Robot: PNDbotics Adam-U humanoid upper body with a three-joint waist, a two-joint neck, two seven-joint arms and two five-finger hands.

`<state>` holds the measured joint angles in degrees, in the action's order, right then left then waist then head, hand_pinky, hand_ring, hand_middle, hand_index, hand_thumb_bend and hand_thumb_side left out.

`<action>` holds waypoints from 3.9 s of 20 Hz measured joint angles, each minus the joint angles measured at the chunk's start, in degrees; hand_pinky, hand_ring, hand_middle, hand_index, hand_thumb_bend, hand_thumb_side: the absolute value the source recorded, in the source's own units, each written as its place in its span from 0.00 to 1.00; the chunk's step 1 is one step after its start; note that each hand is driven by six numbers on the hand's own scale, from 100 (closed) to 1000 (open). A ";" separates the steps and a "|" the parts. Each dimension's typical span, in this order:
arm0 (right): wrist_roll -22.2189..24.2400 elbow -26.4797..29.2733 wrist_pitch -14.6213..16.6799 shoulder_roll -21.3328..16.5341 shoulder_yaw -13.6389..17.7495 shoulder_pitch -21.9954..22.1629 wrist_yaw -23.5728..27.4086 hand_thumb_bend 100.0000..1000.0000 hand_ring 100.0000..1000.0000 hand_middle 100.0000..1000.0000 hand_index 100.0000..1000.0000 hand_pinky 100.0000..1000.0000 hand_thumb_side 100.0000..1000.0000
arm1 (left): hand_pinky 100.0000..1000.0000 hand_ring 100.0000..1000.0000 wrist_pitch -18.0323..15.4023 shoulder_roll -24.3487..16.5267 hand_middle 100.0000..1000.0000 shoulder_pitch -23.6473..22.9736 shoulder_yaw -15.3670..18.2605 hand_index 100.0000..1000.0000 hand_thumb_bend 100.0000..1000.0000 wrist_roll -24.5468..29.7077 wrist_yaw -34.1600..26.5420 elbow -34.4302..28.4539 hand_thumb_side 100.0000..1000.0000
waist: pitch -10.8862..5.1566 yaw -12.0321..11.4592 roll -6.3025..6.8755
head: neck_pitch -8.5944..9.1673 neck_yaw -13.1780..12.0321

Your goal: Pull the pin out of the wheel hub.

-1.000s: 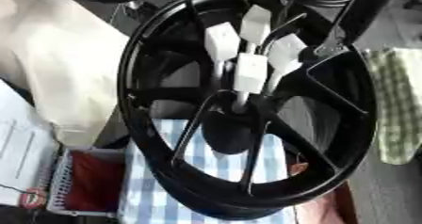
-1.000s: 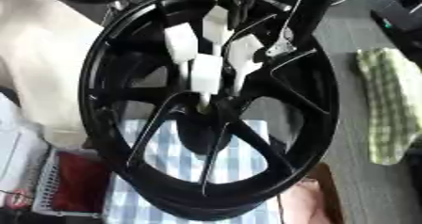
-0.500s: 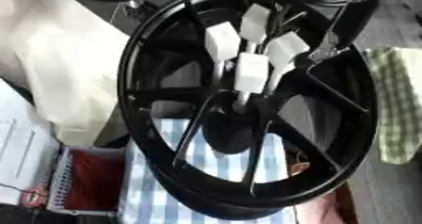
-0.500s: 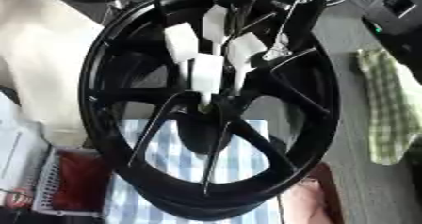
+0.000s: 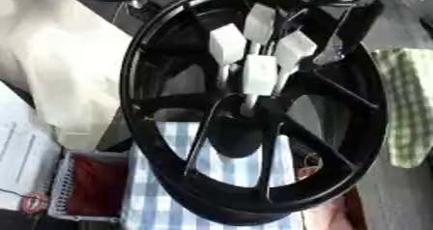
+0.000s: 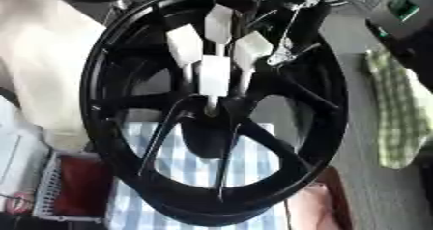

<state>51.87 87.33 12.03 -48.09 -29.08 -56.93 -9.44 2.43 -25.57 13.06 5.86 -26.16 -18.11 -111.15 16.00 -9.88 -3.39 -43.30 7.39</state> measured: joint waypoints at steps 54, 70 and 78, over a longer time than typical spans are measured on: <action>-30.02 -14.46 -11.02 -12.62 40.85 30.82 0.30 0.18 0.68 0.56 0.64 0.80 0.12 | 0.74 0.70 -0.70 0.02 0.62 -1.20 1.44 0.76 0.22 -1.52 0.10 -0.05 0.68 | 0.17 4.55 2.90 | 1.66 -1.83; -40.72 -16.42 -14.58 -11.01 43.54 31.76 0.66 0.24 0.74 0.69 0.73 0.84 0.36 | 0.74 0.71 -0.82 0.02 0.62 -1.27 1.48 0.76 0.22 -1.65 0.10 -0.05 0.68 | 0.17 4.61 3.09 | 2.10 -1.97; -48.03 -7.87 -15.56 -10.19 41.05 28.73 8.60 0.10 0.65 0.59 0.64 0.81 0.34 | 0.74 0.71 -0.82 0.02 0.62 -1.26 1.46 0.76 0.22 -1.64 0.10 -0.06 0.68 | 0.17 4.11 2.91 | 2.15 -1.53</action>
<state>3.84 79.46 -3.53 -58.27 11.97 -28.20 -0.84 1.61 -25.55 11.80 7.32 -27.80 -18.01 -111.21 16.18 -5.77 -0.48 -41.15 5.86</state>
